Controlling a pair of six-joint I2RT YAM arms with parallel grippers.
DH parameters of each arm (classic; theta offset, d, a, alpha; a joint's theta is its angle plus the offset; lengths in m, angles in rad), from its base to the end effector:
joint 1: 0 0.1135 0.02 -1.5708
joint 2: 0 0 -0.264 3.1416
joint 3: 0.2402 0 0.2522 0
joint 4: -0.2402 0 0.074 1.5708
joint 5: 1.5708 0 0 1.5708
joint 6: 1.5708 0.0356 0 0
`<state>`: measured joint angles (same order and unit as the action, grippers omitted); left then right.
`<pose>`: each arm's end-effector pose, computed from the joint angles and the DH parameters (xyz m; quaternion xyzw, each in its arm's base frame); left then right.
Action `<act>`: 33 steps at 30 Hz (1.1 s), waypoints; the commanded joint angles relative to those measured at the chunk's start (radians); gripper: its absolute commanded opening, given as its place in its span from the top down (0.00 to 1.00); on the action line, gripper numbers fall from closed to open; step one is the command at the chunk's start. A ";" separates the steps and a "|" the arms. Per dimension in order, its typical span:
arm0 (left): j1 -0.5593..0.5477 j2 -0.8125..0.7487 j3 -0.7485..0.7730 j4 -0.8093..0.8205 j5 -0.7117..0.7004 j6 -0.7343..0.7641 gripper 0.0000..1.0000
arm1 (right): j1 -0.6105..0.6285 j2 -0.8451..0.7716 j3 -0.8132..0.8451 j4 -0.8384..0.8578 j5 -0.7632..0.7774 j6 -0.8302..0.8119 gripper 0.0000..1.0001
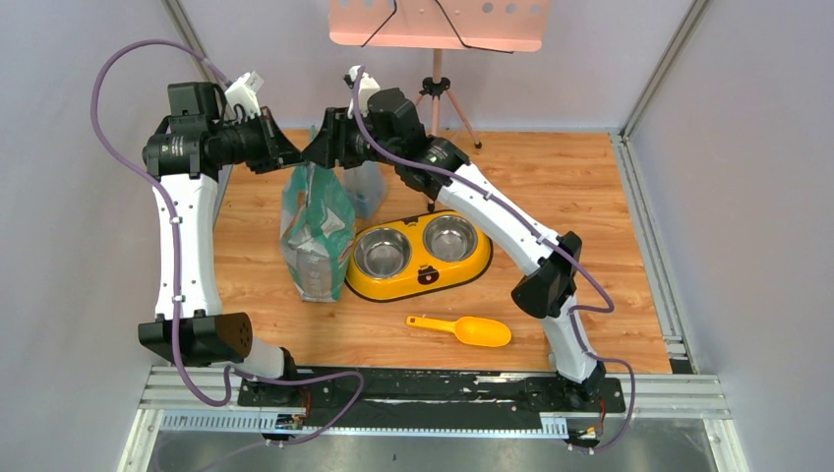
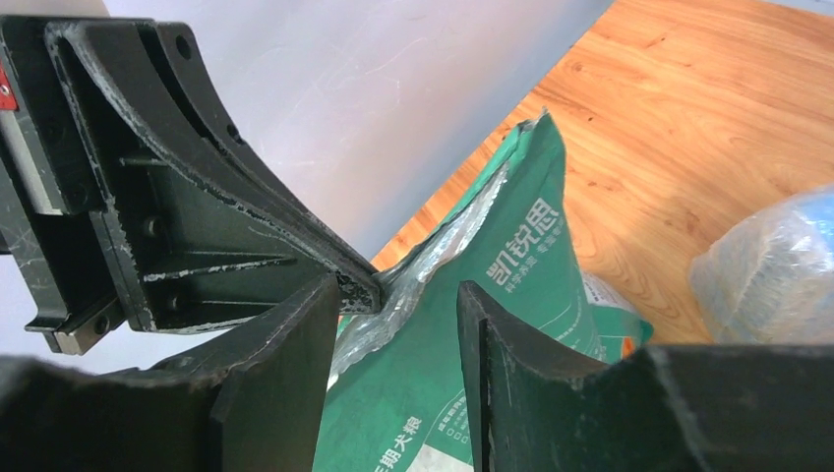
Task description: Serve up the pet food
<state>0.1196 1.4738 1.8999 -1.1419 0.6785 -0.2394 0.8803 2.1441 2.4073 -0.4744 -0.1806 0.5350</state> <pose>0.2702 0.0100 0.4654 -0.0175 0.8690 -0.3257 0.3721 0.3076 0.3824 0.4341 -0.1889 0.7533 0.4603 0.4302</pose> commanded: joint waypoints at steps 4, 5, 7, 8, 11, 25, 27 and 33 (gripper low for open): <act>0.004 -0.023 -0.003 0.010 0.020 0.000 1.00 | 0.003 0.040 0.026 0.023 -0.072 0.026 0.55; 0.004 -0.024 -0.002 0.008 0.019 0.000 1.00 | 0.003 0.042 0.025 0.023 -0.073 0.026 0.58; 0.003 -0.025 0.000 0.007 0.018 0.001 1.00 | 0.003 0.044 0.021 0.022 -0.080 0.032 0.61; 0.004 -0.026 -0.002 0.006 0.017 0.002 1.00 | 0.004 0.046 0.021 0.024 -0.084 0.034 0.63; 0.003 -0.030 -0.009 0.010 0.020 -0.002 1.00 | 0.003 0.046 0.025 0.026 -0.083 0.030 0.68; 0.003 -0.043 -0.014 0.013 0.019 -0.002 1.00 | -0.007 0.011 0.016 0.028 -0.008 -0.011 1.00; 0.003 -0.051 -0.025 0.020 0.019 -0.006 1.00 | -0.006 -0.005 0.003 0.026 0.007 -0.028 1.00; 0.003 -0.057 -0.039 0.022 0.026 -0.005 1.00 | -0.006 -0.021 -0.006 0.016 0.001 -0.032 1.00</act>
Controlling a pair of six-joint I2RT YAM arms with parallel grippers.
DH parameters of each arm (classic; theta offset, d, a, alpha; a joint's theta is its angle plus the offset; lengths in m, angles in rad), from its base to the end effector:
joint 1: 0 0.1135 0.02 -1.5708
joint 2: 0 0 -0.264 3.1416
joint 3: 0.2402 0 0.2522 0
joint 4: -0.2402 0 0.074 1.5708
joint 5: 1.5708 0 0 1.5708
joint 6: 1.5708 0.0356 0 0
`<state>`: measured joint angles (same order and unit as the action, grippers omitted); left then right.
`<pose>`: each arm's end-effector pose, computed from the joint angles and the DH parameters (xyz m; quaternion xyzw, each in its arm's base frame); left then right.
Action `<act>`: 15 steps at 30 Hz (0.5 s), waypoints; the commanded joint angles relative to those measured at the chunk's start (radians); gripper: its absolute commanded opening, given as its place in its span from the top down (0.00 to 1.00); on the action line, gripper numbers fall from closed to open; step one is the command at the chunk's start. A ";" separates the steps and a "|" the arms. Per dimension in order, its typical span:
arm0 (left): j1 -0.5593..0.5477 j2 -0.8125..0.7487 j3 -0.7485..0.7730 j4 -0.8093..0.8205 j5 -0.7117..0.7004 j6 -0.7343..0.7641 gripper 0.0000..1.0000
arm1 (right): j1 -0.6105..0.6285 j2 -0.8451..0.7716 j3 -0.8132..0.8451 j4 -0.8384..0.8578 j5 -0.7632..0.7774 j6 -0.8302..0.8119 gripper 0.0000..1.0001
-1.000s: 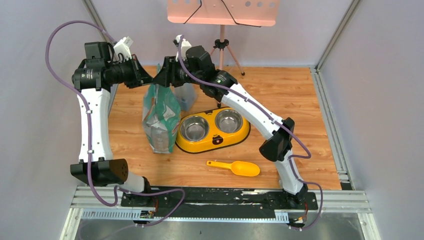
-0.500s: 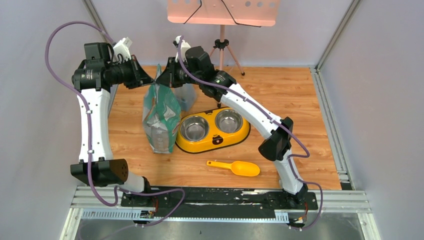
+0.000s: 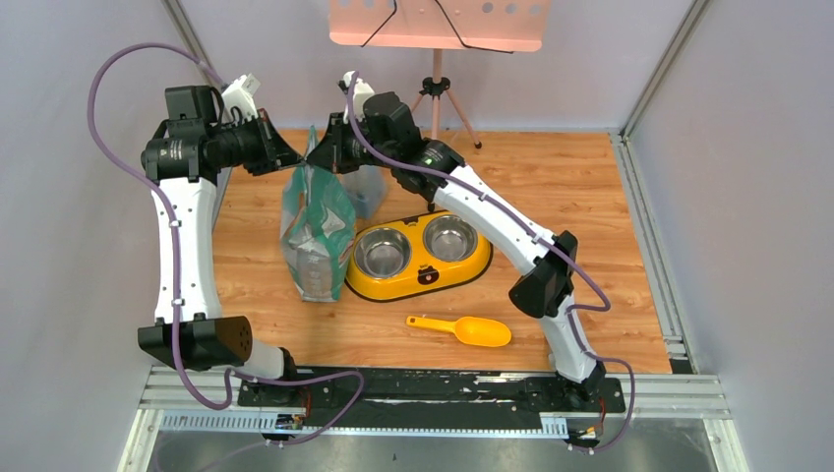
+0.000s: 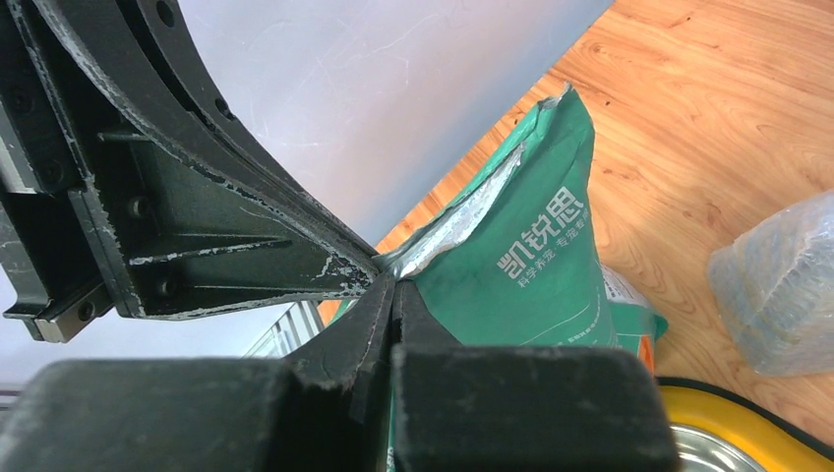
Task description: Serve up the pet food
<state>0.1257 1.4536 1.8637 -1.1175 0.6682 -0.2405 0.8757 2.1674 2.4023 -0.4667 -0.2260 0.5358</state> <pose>0.2680 0.0116 0.4621 -0.0213 0.8687 -0.3200 0.3775 0.3131 0.3879 0.4223 -0.2007 0.7561 0.4672 0.4120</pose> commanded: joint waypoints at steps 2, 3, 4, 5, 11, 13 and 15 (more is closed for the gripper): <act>-0.003 -0.038 -0.001 -0.005 0.033 -0.001 1.00 | 0.000 -0.048 0.004 -0.011 0.092 -0.045 1.00; -0.003 -0.039 0.001 -0.009 0.030 0.001 1.00 | 0.000 -0.051 0.007 -0.015 0.114 -0.055 1.00; -0.003 -0.039 0.001 -0.012 0.029 0.005 1.00 | 0.001 -0.057 0.006 -0.019 0.132 -0.062 1.00; -0.003 -0.041 0.002 -0.014 0.028 0.007 1.00 | 0.000 -0.062 0.007 -0.021 0.142 -0.068 1.00; -0.003 -0.045 -0.011 -0.014 0.022 0.008 1.00 | 0.017 -0.072 0.001 -0.032 0.171 -0.097 1.00; -0.003 -0.044 -0.010 -0.018 0.011 0.015 1.00 | 0.018 -0.071 0.003 -0.035 0.173 -0.103 1.00; -0.003 -0.042 -0.004 -0.021 0.003 0.019 1.00 | 0.021 -0.074 0.004 -0.041 0.202 -0.116 1.00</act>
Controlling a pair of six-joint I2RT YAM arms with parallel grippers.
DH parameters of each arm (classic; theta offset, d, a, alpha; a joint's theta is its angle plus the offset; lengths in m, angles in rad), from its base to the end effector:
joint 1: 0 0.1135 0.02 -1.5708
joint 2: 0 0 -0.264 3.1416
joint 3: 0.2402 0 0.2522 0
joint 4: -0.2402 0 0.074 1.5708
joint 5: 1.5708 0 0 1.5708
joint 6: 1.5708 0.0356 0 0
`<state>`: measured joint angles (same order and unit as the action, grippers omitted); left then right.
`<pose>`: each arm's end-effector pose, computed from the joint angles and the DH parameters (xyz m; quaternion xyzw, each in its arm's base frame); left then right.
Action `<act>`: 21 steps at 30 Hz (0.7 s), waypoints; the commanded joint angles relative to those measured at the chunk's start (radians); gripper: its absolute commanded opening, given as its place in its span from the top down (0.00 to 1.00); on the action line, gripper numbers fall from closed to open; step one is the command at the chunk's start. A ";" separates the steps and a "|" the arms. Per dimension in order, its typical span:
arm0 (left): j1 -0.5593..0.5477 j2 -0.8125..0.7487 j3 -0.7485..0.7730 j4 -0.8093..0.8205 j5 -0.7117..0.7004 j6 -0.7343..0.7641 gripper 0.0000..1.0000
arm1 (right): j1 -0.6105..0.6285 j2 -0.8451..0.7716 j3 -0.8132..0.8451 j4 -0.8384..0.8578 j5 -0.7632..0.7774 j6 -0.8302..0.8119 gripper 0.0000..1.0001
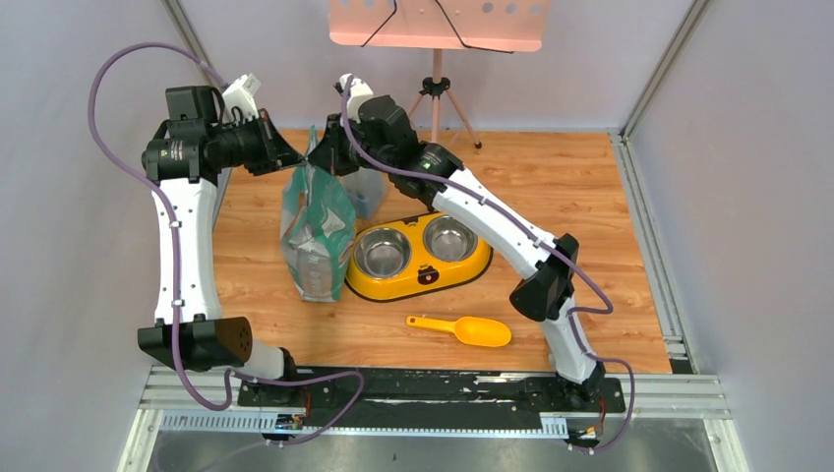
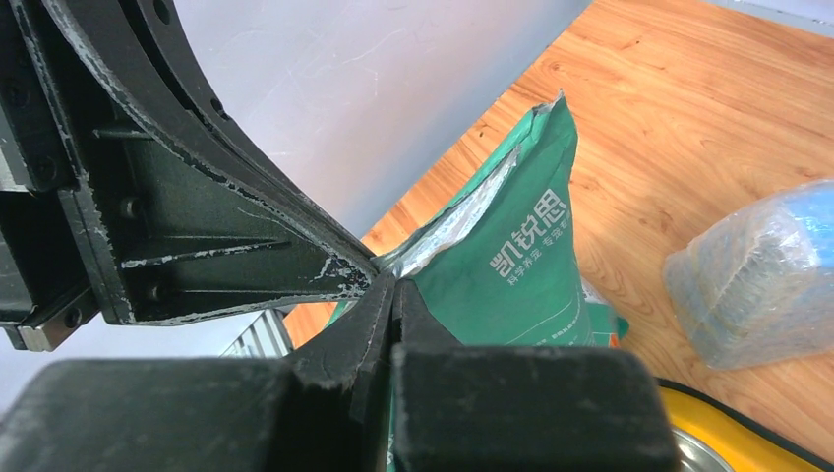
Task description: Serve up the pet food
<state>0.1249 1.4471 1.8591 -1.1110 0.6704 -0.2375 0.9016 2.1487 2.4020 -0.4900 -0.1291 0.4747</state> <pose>0.2665 0.0112 0.4630 -0.0176 0.8671 -0.3202 0.3813 0.3020 0.3892 0.4285 -0.2051 0.7578 0.4312 0.4447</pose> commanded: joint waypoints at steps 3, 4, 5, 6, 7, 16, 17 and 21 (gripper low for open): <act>-0.002 -0.035 0.013 -0.037 -0.008 0.028 1.00 | -0.004 -0.061 -0.002 -0.027 0.128 -0.068 1.00; -0.002 -0.036 0.018 -0.041 -0.010 0.032 1.00 | -0.004 -0.064 -0.005 -0.029 0.128 -0.070 1.00; -0.002 -0.037 0.021 -0.044 -0.019 0.034 1.00 | -0.004 -0.065 -0.007 -0.031 0.160 -0.072 1.00; -0.002 -0.040 0.022 -0.045 -0.028 0.036 1.00 | -0.005 -0.067 -0.007 -0.033 0.184 -0.070 1.00; -0.002 -0.043 0.021 -0.046 -0.046 0.036 1.00 | -0.005 -0.068 -0.007 -0.036 0.205 -0.067 1.00; -0.003 -0.050 -0.044 0.018 0.132 -0.027 1.00 | -0.020 -0.030 0.019 0.020 -0.192 -0.006 0.45; -0.002 -0.049 -0.049 0.026 0.155 -0.031 1.00 | -0.024 -0.024 0.023 0.029 -0.213 0.000 0.41; -0.002 -0.049 -0.053 0.022 0.168 -0.025 1.00 | -0.052 0.000 0.029 0.042 -0.243 0.075 0.43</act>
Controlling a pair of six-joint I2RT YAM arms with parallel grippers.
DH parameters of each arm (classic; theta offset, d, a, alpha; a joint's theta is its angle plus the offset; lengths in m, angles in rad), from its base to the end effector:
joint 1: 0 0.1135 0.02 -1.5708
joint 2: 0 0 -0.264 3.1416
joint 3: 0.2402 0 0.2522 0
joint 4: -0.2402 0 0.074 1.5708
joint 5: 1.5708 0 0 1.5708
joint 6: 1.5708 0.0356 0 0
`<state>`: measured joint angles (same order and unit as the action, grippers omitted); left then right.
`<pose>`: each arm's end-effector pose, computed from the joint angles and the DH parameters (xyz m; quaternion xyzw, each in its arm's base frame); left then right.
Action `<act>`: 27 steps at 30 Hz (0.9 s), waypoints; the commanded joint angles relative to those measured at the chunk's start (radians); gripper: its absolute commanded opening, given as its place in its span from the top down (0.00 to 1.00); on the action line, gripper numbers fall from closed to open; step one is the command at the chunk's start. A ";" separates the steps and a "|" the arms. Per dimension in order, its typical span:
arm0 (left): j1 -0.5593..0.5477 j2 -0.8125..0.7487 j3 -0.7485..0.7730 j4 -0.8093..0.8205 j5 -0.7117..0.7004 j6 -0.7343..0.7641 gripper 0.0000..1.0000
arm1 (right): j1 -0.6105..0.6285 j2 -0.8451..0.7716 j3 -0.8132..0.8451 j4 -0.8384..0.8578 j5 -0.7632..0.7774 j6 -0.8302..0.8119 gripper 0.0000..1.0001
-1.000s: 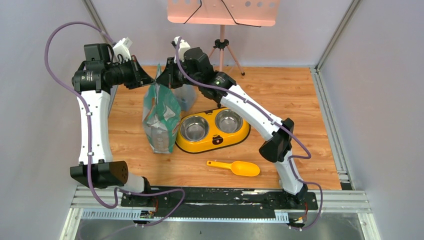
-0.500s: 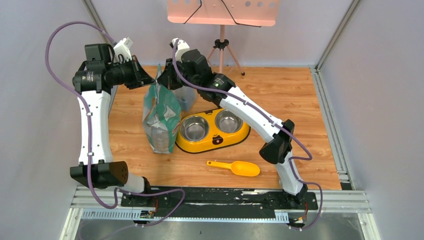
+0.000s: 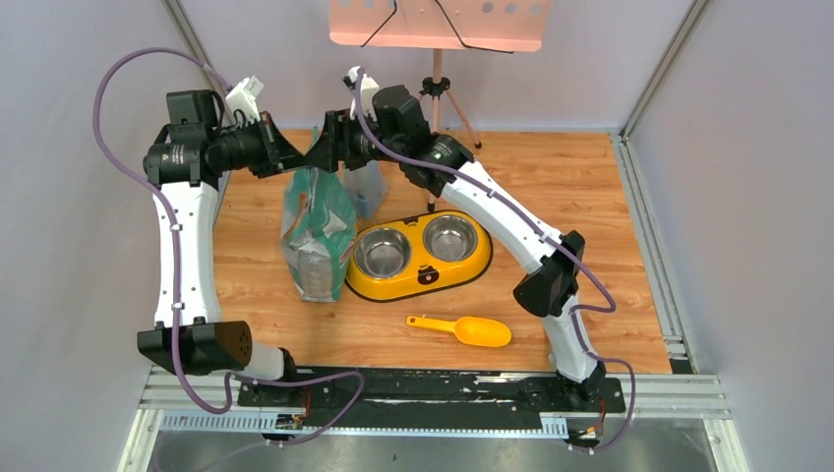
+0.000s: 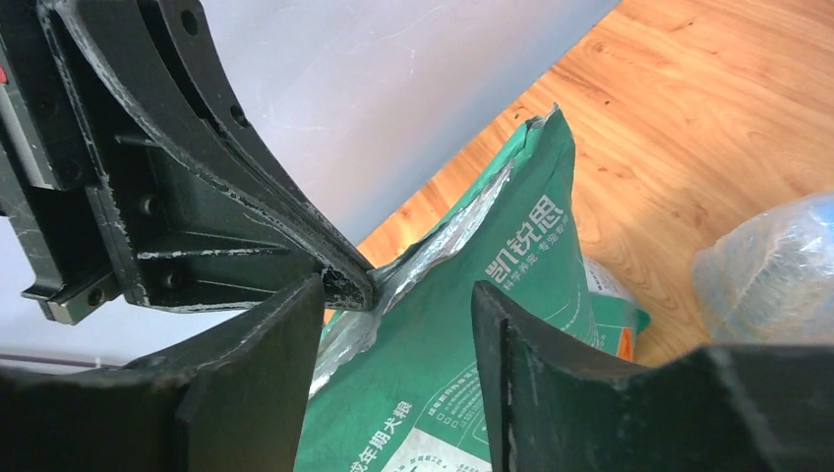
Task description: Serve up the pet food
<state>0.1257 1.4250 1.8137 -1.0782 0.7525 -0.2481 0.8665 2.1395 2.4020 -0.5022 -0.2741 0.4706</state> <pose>0.2637 0.0088 0.4595 -0.0023 0.8557 -0.3560 0.3756 0.3089 0.3784 0.4317 -0.2359 0.7474 0.4635 0.4134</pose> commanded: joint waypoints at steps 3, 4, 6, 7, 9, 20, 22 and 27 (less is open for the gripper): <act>-0.003 -0.026 -0.009 -0.019 0.089 -0.009 1.00 | -0.043 0.026 0.023 0.059 -0.115 0.137 0.53; -0.003 -0.027 -0.010 -0.019 0.088 -0.008 1.00 | -0.052 0.033 0.021 0.062 -0.124 0.155 0.56; -0.003 -0.029 -0.011 -0.022 0.085 -0.008 1.00 | -0.064 0.040 0.019 0.070 -0.140 0.180 0.64; -0.003 -0.030 -0.011 -0.022 0.084 -0.007 1.00 | -0.067 0.042 0.017 0.075 -0.148 0.185 0.68; -0.003 -0.032 -0.015 -0.022 0.080 -0.004 1.00 | -0.070 0.045 0.016 0.085 -0.163 0.190 0.74; -0.003 -0.051 0.043 -0.055 -0.108 0.064 1.00 | -0.077 -0.039 -0.025 0.060 -0.085 0.053 1.00; -0.002 -0.047 0.075 -0.069 -0.157 0.089 1.00 | -0.082 -0.062 -0.041 0.047 -0.067 0.044 1.00; -0.003 -0.037 0.061 -0.064 -0.102 0.071 1.00 | -0.096 -0.050 -0.058 0.084 -0.259 0.077 1.00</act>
<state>0.1249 1.4139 1.8610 -1.1316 0.6395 -0.1936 0.7849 2.1391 2.3478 -0.4713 -0.4000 0.5552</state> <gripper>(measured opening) 0.006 0.010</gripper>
